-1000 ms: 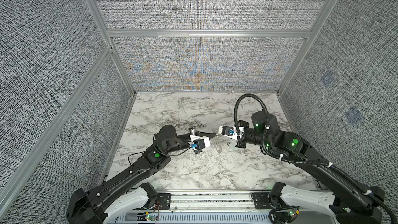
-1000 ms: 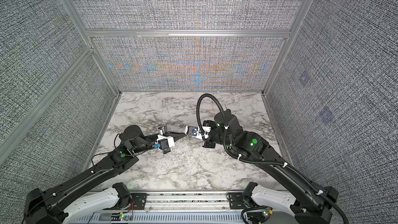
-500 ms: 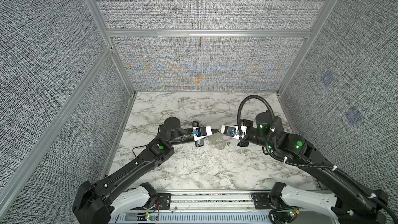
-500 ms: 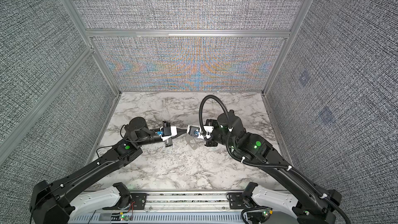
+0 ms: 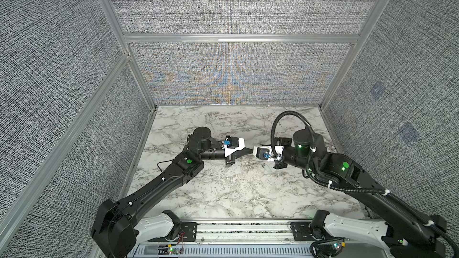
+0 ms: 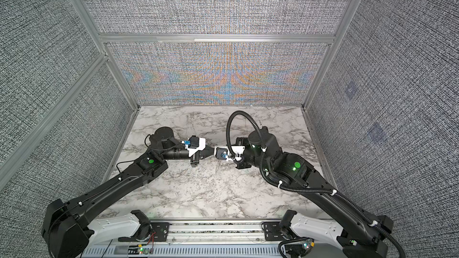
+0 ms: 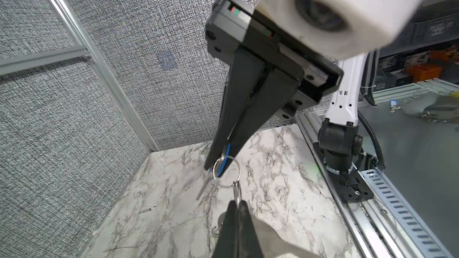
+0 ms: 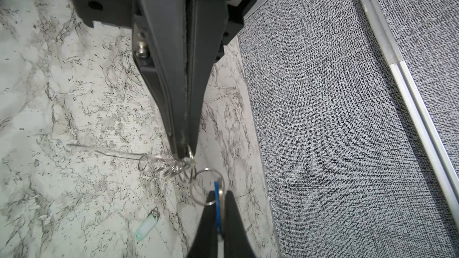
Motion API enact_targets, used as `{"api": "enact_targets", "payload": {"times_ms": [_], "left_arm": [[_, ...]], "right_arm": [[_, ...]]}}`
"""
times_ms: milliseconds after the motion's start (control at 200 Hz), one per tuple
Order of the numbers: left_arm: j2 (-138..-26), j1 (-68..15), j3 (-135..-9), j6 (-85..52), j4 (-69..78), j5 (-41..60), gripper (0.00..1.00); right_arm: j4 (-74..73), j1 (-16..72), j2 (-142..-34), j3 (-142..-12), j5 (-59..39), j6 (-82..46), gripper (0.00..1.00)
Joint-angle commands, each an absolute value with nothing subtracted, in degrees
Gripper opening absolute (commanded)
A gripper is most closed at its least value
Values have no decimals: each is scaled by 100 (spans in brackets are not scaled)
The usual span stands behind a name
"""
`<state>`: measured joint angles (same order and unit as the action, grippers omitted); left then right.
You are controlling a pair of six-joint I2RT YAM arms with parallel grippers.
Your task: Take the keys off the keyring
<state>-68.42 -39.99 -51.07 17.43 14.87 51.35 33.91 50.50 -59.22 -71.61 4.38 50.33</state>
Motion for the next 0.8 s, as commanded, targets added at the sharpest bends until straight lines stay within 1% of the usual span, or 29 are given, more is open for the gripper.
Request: {"api": "enact_targets", "payload": {"times_ms": [0, 470, 625, 700, 795], "left_arm": [[-6929, -3981, -5130, 1522, 1165, 5543, 0], [-7151, -3964, -5292, 1467, 1127, 5836, 0], [-7192, -3964, -5326, 1685, 841, 5769, 0], [-7208, -3964, -5329, 1696, 894, 5742, 0], [-7161, -3951, -5304, 1720, 1030, 5476, 0]], "right_arm": [[3081, 5080, -5924, -7268, 923, 5206, 0], [3220, 5251, -6168, -7561, 1081, 5099, 0], [3387, 5256, -6271, -7759, 1103, 4959, 0], [3513, 5255, -6327, -7794, 1096, 4927, 0], [3806, 5256, -6441, -7882, 1198, 4818, 0]]}}
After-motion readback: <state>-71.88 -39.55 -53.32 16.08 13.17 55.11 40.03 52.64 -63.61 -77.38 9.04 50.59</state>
